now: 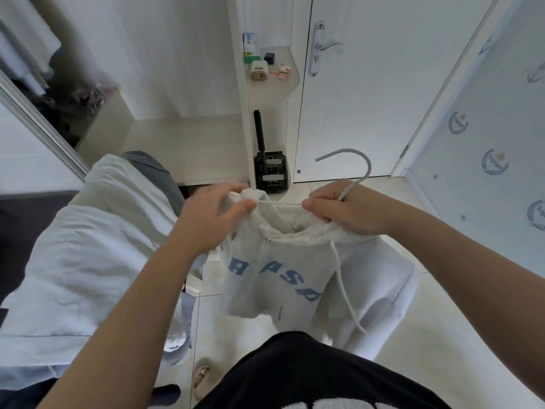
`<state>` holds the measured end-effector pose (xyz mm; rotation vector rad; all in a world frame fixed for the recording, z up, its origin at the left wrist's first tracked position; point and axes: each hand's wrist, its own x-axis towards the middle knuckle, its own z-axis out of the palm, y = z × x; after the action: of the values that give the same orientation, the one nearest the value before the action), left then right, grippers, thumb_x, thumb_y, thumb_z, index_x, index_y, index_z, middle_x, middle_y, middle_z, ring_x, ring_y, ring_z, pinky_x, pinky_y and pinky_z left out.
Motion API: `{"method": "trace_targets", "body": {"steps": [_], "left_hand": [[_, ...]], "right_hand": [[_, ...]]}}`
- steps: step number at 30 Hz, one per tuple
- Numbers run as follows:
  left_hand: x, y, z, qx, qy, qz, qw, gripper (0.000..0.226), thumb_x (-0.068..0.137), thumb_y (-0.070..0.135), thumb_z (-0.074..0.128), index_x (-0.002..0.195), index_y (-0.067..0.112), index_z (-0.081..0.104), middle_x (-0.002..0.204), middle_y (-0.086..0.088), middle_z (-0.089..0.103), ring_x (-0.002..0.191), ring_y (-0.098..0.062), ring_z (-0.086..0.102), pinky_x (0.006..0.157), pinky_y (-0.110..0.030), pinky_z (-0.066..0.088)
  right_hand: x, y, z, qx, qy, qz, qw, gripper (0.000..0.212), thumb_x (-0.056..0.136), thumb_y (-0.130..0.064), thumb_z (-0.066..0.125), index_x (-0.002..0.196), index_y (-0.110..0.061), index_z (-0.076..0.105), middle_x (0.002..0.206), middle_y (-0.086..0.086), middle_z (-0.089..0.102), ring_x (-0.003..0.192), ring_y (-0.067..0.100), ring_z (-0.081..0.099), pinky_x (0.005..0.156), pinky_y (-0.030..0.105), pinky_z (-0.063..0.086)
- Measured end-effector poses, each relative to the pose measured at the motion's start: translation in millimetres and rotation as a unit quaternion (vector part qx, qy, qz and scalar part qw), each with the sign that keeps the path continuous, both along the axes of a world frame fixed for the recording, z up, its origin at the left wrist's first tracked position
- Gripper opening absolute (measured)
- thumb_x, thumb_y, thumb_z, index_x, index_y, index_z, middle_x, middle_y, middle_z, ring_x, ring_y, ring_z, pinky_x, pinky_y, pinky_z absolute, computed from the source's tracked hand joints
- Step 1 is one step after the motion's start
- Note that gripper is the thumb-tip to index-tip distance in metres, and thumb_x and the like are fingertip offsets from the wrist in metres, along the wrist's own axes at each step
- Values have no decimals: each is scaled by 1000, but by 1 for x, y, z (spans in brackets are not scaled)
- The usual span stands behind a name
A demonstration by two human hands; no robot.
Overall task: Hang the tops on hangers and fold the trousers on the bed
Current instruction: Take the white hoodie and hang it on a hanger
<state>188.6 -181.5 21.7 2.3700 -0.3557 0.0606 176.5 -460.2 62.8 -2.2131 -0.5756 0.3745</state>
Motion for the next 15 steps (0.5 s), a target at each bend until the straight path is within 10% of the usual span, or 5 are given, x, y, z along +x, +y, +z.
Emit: {"method": "trace_targets", "body": {"steps": [5,11,15], "left_hand": [[1,-3,5,-35,-23,-91,995,23,104,29,53,93,30,73,84,12,72,82,-4,63,73,-21,46],[26,-27,17,144,282,30,948,92,67,99,40,95,15,64,88,-1,60,84,-19,61,68,-30,44],[39,-29,16,214,357,-60,907,45,79,46,79,108,12,74,104,-1,70,92,-20,66,81,-36,55]], "right_hand": [[2,-11,6,-16,-12,0,1000,49,104,-32,51,57,-20,41,52,-13,40,48,3,34,52,13,35],[-6,0,3,-79,-89,29,993,45,102,-30,53,59,-23,44,55,-10,48,52,7,44,55,19,33],[-9,8,4,-154,-137,51,977,40,102,-38,51,63,-28,48,60,-4,52,61,11,49,63,32,43]]}}
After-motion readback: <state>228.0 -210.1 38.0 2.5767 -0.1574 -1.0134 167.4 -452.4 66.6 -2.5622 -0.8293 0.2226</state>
